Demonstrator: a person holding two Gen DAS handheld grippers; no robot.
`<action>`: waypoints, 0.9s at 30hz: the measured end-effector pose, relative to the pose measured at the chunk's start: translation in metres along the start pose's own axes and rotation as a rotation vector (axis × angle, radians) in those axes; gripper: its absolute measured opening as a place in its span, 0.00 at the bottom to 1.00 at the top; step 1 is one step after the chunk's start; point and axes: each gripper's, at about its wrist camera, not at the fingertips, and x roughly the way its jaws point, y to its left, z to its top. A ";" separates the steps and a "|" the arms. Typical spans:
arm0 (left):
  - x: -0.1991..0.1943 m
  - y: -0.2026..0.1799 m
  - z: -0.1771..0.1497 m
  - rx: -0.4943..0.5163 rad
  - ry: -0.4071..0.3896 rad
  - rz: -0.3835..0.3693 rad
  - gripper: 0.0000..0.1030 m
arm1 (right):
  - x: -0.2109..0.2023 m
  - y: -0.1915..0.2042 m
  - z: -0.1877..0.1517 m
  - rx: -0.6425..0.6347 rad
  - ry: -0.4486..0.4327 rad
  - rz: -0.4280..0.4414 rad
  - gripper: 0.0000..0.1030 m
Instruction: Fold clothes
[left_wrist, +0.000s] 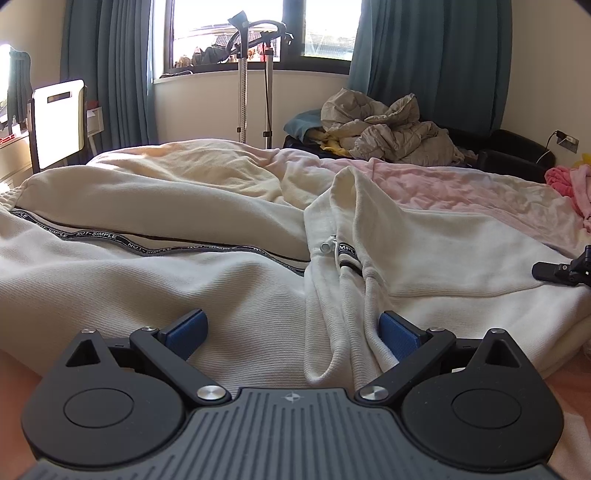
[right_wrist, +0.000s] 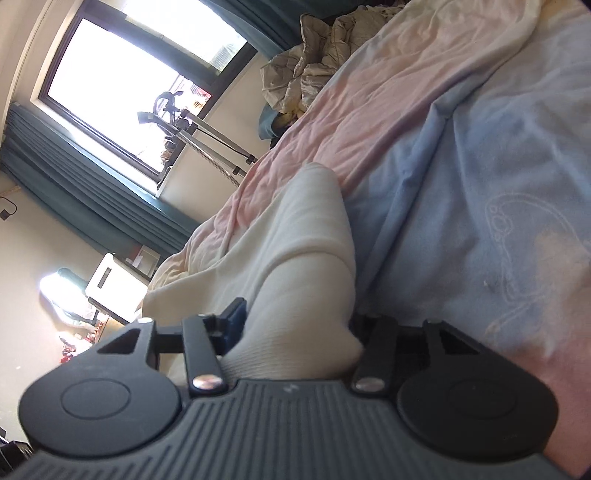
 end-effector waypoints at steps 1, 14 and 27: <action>0.000 0.000 0.000 0.000 0.001 0.001 0.97 | -0.001 0.005 0.000 -0.033 -0.005 -0.014 0.42; -0.034 0.000 0.015 -0.063 -0.164 -0.008 0.97 | -0.041 0.053 0.007 -0.202 -0.154 -0.109 0.25; -0.012 -0.100 0.029 0.069 -0.017 0.015 0.97 | -0.110 0.045 0.051 -0.168 -0.410 -0.137 0.24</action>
